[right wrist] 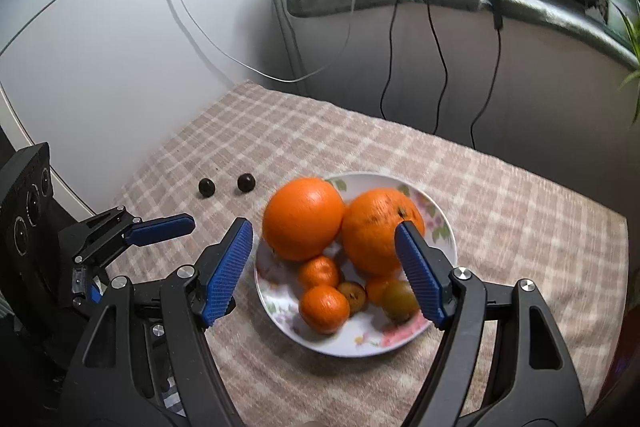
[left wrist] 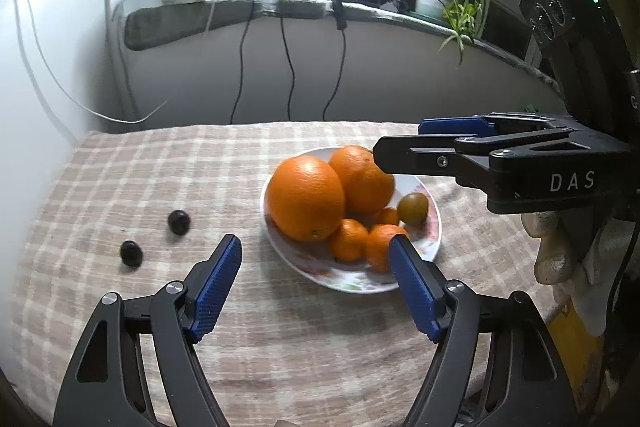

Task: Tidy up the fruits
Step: 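Withdraw both open tools from the plate toward the two dark plums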

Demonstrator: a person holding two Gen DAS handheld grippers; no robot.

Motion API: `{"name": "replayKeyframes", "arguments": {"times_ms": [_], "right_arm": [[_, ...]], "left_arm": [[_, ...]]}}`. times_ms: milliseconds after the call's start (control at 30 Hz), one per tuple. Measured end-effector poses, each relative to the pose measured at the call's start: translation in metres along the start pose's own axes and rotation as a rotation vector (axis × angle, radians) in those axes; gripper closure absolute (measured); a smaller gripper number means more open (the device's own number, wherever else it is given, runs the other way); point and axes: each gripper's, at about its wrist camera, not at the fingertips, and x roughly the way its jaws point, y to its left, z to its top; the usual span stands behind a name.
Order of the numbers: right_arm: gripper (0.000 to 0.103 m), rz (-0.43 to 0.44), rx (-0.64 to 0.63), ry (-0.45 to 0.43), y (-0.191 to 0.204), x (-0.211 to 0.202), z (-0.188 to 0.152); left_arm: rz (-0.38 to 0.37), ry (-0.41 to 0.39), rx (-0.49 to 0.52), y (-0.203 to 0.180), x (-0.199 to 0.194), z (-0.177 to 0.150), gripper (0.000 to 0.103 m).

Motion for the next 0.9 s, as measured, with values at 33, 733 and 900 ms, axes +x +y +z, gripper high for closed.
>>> {"name": "replayKeyframes", "arguments": {"times_ms": [33,733,900], "right_arm": [[0.027,0.000,-0.008,-0.002,0.002,0.001,0.002],[0.027,0.081,-0.094,0.092,0.046,0.053,0.043],[0.027,0.120,-0.062,0.149,0.053,0.075,0.051]], "left_arm": [[0.003,-0.002,-0.003,0.002,-0.001,0.000,0.027],[0.063,-0.009,-0.114,0.080,-0.006,-0.005,0.027],[0.064,0.008,-0.153,0.102,-0.004,-0.009,0.028]]}}
